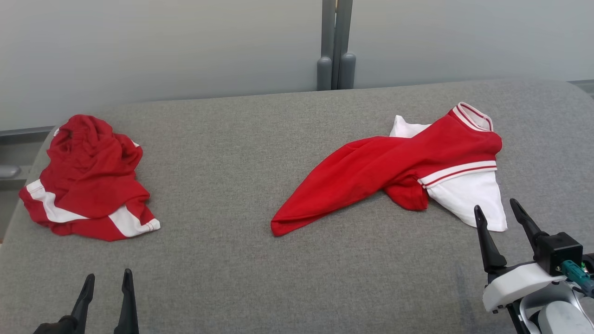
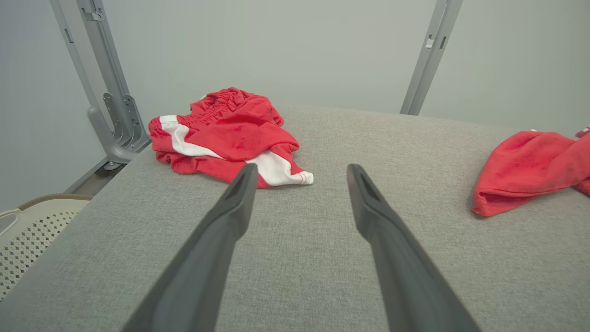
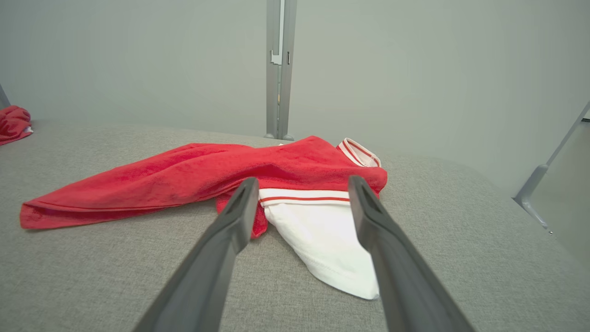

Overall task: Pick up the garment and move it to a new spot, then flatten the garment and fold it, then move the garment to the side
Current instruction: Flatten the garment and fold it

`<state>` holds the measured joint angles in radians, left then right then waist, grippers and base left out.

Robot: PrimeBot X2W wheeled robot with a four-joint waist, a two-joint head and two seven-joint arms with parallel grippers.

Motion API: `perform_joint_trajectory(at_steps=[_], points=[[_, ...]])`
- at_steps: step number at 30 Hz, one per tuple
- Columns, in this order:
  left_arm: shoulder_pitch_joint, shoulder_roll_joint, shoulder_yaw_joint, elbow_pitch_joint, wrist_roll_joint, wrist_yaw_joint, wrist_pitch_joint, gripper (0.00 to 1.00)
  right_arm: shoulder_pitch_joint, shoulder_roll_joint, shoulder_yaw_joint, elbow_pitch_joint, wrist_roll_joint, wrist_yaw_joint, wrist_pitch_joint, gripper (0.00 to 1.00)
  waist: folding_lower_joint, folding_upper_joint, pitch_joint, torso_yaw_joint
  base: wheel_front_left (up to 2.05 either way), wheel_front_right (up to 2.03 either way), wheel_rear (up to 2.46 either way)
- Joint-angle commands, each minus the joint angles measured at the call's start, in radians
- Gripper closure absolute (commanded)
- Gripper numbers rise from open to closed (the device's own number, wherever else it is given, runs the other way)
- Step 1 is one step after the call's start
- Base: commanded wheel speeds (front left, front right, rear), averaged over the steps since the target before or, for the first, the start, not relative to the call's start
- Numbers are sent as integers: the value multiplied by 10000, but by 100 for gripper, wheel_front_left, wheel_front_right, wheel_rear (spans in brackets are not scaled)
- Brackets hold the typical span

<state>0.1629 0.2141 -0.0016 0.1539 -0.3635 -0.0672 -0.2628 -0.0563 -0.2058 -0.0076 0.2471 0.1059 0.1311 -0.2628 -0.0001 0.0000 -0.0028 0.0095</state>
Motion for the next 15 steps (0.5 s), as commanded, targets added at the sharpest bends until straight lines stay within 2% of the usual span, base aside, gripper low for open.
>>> perform_joint_trajectory(at_steps=[1,11,15], points=[[63,-73,91,24,163,-125,-26,0,86,-46,62,64,51,-7,-27,0,1,0,-18,-10,0,0,0],[152,-359,452,231,390,-377,-25,0,-13,-39,103,168,231,-7,-27,0,1,0,-39,-106,0,0,0],[-236,-429,-6,375,294,-479,184,0,-463,-234,53,780,399,-7,-27,0,1,0,96,-185,0,0,0]])
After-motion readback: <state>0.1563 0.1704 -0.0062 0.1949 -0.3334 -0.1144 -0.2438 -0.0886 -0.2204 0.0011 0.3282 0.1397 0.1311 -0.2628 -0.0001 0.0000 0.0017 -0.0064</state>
